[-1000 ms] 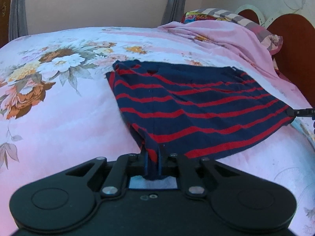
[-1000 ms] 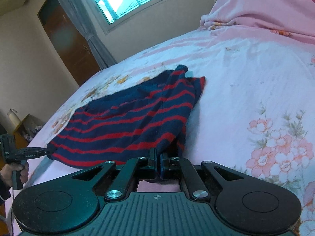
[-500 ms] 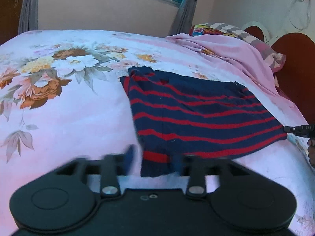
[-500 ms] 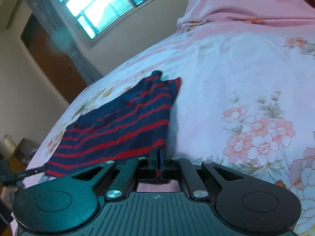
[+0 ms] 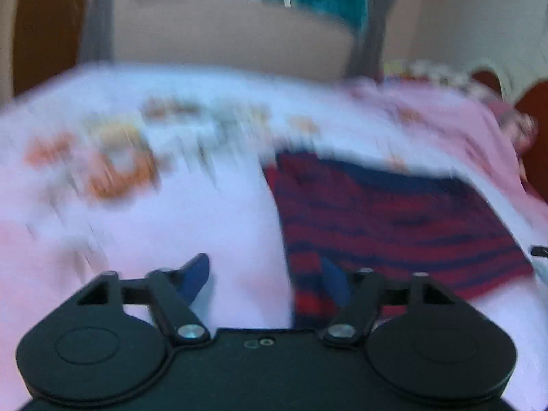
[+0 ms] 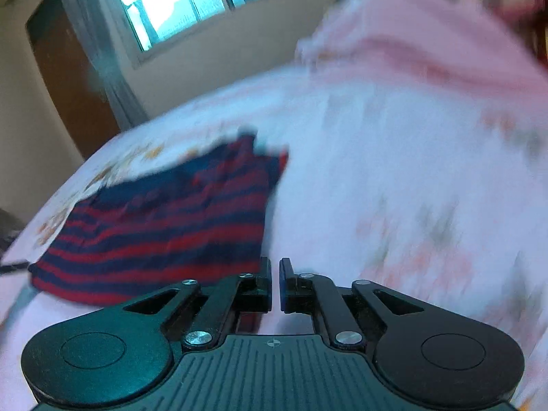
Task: Fold small clothes
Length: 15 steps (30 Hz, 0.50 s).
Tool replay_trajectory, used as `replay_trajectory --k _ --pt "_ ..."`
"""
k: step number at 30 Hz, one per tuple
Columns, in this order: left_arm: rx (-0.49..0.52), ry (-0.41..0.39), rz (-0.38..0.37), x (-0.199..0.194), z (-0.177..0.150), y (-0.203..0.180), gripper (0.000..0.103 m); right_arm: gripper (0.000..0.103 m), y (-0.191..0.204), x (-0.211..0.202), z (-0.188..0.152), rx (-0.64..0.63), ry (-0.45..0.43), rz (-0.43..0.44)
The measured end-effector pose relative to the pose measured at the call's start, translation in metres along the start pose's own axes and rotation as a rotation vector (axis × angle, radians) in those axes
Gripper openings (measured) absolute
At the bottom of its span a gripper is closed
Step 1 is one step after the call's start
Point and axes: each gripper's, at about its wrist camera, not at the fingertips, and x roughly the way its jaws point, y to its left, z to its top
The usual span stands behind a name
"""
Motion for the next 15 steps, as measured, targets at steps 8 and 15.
replay_trajectory --k 8,15 --pt "0.131 0.132 -0.133 0.075 0.016 -0.068 0.07 0.005 0.048 0.091 0.02 -0.197 0.091 -0.048" --pt "0.212 0.103 -0.175 0.082 0.04 -0.062 0.074 0.004 0.052 0.1 0.07 -0.237 0.039 -0.07"
